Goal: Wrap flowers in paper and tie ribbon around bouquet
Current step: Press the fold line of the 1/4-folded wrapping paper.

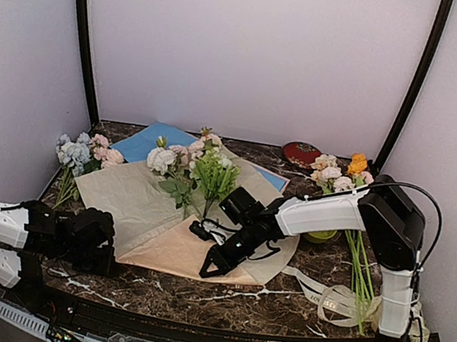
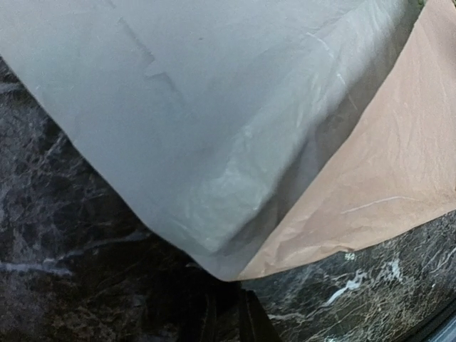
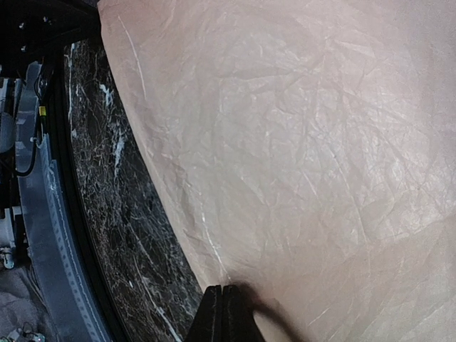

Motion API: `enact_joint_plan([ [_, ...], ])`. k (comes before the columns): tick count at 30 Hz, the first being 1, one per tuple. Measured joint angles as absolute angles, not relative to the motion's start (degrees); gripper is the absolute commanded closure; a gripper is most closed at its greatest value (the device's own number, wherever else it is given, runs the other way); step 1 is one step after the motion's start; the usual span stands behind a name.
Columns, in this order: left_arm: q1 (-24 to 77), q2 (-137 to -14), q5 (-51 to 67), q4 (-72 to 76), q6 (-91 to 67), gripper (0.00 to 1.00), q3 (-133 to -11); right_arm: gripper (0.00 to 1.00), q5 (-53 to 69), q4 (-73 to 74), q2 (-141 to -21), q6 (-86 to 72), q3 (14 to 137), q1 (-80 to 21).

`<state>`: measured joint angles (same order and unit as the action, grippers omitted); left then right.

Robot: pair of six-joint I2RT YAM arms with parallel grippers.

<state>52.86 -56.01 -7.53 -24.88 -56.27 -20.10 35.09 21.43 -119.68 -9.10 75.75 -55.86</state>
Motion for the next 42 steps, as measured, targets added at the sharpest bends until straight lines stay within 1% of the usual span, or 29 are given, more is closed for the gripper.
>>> enact_joint_plan([
  [3, 52.9, -55.0, -9.9, -29.4, -58.2, 0.94, -21.0, 1.0, 35.0, 21.5, -119.6, -9.1, 75.7, -55.9],
  [5, 53.5, -55.3, -12.5, -33.5, -57.8, 0.94, -22.8, 1.0, 34.9, 21.5, -119.6, -9.1, 75.7, -55.9],
  [7, 56.0, -57.0, -16.8, -36.1, -55.7, 0.93, -27.3, 1.0, 34.9, 21.5, -119.6, -9.1, 75.7, -55.9],
  [10, 59.9, -62.7, -19.8, -33.3, -49.6, 0.93, -34.7, 1.0, 34.7, 21.5, -119.5, -9.1, 75.7, -56.0],
  [13, 60.9, -69.8, -19.4, -27.2, -43.2, 0.94, -38.1, 1.0, 34.7, 21.6, -119.5, -9.2, 75.7, -56.0],
  [17, 60.9, -77.4, -17.4, -22.8, -37.2, 0.94, -38.1, 1.0, 34.6, 21.6, -119.5, -9.3, 75.7, -56.1],
  [22, 60.9, -81.0, -16.1, -21.9, -34.9, 0.95, -37.3, 1.0, 34.2, 21.8, -119.3, -9.5, 75.7, -56.3],
  [33, 60.9, -77.8, -15.5, -20.0, -38.8, 0.96, -32.5, 1.0, 33.4, 22.8, -117.6, -10.4, 73.6, -56.0],
  [42, 61.0, -76.8, -15.3, -18.1, -41.6, 0.96, -30.9, 1.0, 34.0, 22.2, -112.4, -11.6, 65.6, -53.3],
])
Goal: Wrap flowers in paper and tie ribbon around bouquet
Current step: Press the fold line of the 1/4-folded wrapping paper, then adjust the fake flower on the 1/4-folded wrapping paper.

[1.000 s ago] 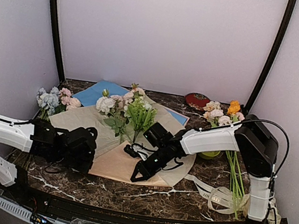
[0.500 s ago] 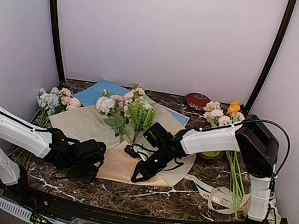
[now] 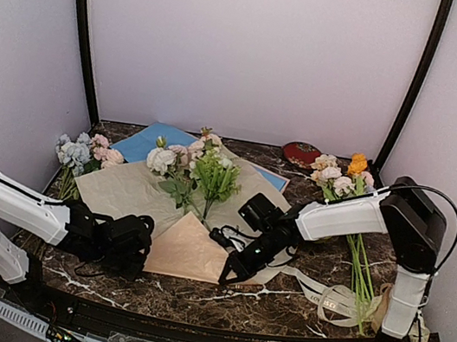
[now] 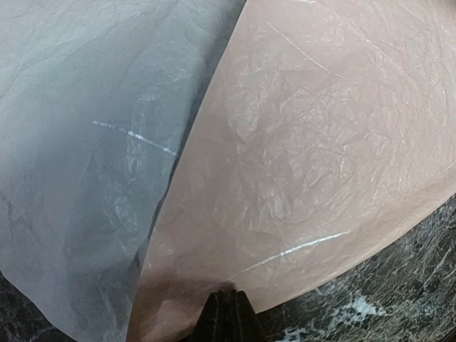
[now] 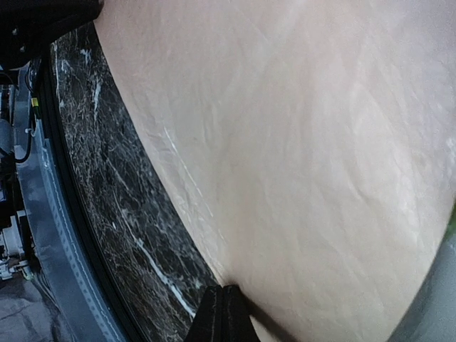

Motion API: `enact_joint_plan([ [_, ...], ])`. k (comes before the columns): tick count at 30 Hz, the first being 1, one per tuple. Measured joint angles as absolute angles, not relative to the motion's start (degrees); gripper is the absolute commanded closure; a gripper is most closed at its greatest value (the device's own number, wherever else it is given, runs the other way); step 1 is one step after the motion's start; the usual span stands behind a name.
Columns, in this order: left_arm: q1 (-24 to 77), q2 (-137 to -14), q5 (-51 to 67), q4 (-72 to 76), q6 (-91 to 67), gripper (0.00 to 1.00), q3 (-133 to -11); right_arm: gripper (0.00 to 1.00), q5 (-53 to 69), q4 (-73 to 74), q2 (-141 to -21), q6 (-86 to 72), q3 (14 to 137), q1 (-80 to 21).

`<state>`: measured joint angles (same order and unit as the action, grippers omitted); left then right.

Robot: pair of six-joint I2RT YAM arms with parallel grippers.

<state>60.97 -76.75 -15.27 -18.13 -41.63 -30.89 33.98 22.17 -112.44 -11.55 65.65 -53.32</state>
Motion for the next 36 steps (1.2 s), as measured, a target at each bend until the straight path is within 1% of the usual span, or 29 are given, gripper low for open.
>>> enact_joint_plan([
  [10, 60.9, -75.0, -15.1, -16.0, -43.1, 0.96, -29.0, 1.0, 36.1, 21.0, -107.8, -13.0, 58.2, -48.9],
  [26, 60.3, -74.1, -14.4, -14.9, -44.1, 0.97, -28.0, 1.0, 35.9, 21.5, -102.7, -14.0, 51.5, -45.2],
  [32, 60.2, -73.9, -14.3, -14.8, -44.1, 0.97, -27.9, 1.0, 33.0, 26.7, -101.4, -13.6, 52.7, -44.3],
  [36, 60.2, -73.9, -14.3, -14.8, -43.8, 0.97, -27.9, 1.0, 27.3, 35.8, -101.2, -12.4, 59.5, -45.6],
])
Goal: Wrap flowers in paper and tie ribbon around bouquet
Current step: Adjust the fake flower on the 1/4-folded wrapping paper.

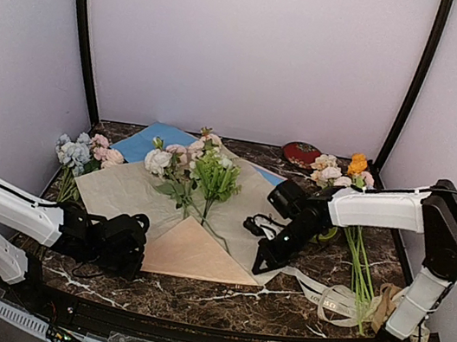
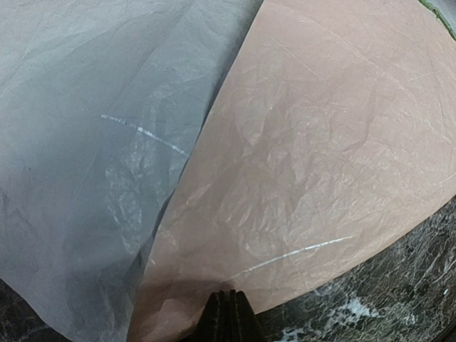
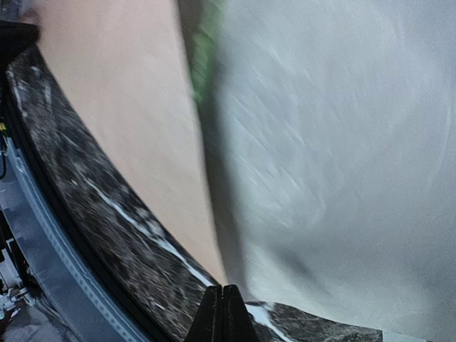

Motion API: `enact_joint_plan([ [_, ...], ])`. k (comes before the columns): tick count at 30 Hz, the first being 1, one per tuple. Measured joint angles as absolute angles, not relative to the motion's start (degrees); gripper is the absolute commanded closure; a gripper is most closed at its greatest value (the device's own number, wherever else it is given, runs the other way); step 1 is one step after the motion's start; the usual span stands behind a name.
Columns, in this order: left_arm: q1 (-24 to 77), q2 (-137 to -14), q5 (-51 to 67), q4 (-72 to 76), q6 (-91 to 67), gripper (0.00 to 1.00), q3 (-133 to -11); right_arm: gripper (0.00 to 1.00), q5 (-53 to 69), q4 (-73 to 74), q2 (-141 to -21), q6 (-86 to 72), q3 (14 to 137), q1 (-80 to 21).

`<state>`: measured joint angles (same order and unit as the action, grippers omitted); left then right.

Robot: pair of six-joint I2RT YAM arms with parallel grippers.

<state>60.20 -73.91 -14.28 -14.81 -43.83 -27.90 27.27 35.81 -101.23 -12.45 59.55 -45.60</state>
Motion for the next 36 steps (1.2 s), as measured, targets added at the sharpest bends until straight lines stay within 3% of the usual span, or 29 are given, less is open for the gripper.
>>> enact_joint_plan([
  [6, 60.1, -73.9, -14.2, -14.8, -43.5, 0.97, -27.9, 1.0, 25.3, 36.0, -102.9, -13.0, 80.0, -52.4],
  [9, 60.1, -73.9, -14.3, -14.8, -43.1, 0.97, -27.9, 0.98, 21.8, 32.5, -106.4, -14.2, 84.5, -53.2],
  [23, 60.1, -74.0, -14.2, -14.5, -42.2, 0.97, -27.9, 1.0, 14.5, 25.1, -118.1, -19.7, 79.5, -49.5],
  [36, 60.1, -74.0, -14.3, -14.1, -42.0, 0.97, -27.9, 1.0, 25.7, 16.3, -118.0, -24.3, 74.8, -50.8],
])
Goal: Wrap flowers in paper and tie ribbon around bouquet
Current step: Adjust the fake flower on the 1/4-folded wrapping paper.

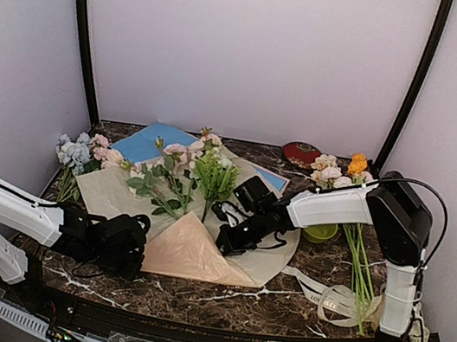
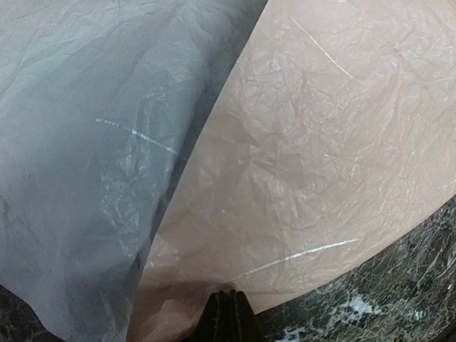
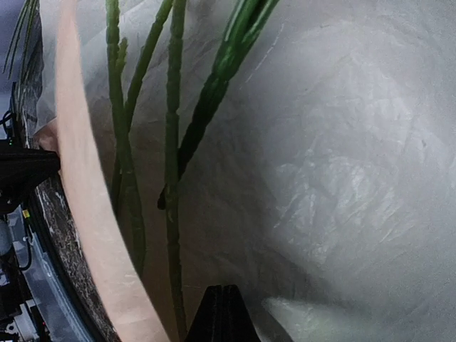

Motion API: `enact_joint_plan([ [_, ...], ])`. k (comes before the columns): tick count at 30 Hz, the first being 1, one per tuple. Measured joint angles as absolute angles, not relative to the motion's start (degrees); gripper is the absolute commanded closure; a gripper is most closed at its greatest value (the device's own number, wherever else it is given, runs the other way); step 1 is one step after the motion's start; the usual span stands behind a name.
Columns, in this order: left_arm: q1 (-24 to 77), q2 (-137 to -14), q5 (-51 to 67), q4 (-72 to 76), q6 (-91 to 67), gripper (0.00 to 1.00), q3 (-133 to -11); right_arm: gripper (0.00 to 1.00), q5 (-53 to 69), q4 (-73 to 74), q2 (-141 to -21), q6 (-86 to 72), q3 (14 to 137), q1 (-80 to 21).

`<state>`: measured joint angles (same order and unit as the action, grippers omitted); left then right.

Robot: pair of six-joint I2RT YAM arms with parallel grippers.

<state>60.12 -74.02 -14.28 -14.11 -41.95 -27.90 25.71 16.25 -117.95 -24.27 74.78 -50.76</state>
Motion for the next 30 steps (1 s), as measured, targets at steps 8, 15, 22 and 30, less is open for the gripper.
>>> enact_joint_plan([
  [8, 60.1, -74.0, -14.3, -13.8, -41.8, 0.97, -27.9, 1.0, 29.2, 16.5, -117.9, -25.0, 73.8, -50.5],
  [15, 60.1, -74.0, -14.3, -13.8, -41.7, 0.97, -27.9, 0.97, 20.3, 23.4, -115.7, -19.4, 82.5, -48.1],
  [22, 60.1, -74.1, -14.3, -13.8, -41.6, 0.97, -27.9, 0.74, 17.6, 20.5, -122.0, -14.9, 102.4, -51.0],
  [30, 60.1, -74.2, -14.3, -13.7, -41.6, 0.97, -27.9, 0.53, 13.8, 19.2, -139.5, -8.4, 119.8, -56.3],
])
